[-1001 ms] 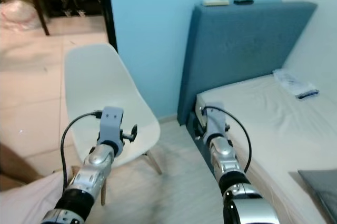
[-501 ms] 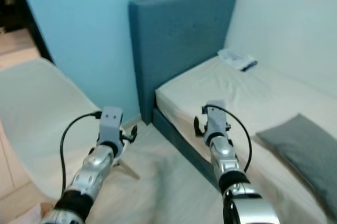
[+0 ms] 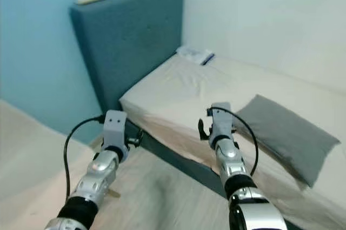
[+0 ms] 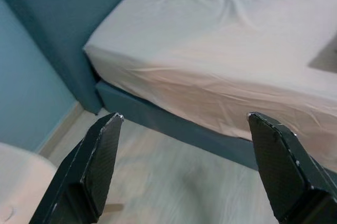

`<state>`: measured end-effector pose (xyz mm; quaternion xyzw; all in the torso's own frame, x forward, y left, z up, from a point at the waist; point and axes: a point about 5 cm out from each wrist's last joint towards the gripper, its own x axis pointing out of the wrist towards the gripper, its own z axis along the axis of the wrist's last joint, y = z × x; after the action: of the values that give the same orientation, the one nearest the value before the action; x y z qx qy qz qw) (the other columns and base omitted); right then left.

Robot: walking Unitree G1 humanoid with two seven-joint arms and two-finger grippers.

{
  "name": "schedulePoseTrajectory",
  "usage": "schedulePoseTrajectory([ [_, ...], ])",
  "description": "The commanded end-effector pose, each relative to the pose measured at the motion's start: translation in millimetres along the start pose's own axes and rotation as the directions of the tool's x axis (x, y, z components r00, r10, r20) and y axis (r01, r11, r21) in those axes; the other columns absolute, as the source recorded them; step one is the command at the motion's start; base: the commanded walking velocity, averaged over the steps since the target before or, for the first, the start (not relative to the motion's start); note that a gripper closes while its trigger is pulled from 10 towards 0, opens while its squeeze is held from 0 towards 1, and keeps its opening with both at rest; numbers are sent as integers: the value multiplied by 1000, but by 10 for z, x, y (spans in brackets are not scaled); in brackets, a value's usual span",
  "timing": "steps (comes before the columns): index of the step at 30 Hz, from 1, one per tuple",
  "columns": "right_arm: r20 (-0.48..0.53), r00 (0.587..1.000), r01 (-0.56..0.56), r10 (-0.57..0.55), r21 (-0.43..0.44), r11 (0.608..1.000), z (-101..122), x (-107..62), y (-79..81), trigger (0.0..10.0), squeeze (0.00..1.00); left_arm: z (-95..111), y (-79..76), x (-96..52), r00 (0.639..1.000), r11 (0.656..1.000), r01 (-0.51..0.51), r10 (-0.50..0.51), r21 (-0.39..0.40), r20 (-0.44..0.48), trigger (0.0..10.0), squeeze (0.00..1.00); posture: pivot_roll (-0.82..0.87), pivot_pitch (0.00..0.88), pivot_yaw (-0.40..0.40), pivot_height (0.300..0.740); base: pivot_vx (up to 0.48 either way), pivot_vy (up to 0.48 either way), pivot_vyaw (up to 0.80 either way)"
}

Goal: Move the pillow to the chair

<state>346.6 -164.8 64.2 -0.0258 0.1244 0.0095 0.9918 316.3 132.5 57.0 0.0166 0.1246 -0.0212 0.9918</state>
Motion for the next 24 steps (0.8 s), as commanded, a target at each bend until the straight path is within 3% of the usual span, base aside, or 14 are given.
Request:
schedulePoseTrajectory([
  [1, -5, 1000, 8, -8, 2, 1000, 7, 4, -24, 10000, 0, -14, -6, 4, 1000, 1000, 2, -2, 1, -4, 10000, 0, -75, 0, -5, 740, 0, 0, -800],
  [15, -13, 1000, -7, 7, -8, 1000, 1, 11, -3, 10000, 0, 4, -28, 16, 1000, 1000, 5, -5, -1, 2, 10000, 0, -53, 0, -31, 740, 0, 0, -800],
  [24, -16, 999, -37, 37, 27, 999, -8, 14, 90, 10000, 0, -91, 122, -75, 998, 998, -66, 66, -18, -12, 10000, 0, 32, 0, -80, 740, 0, 0, -800],
])
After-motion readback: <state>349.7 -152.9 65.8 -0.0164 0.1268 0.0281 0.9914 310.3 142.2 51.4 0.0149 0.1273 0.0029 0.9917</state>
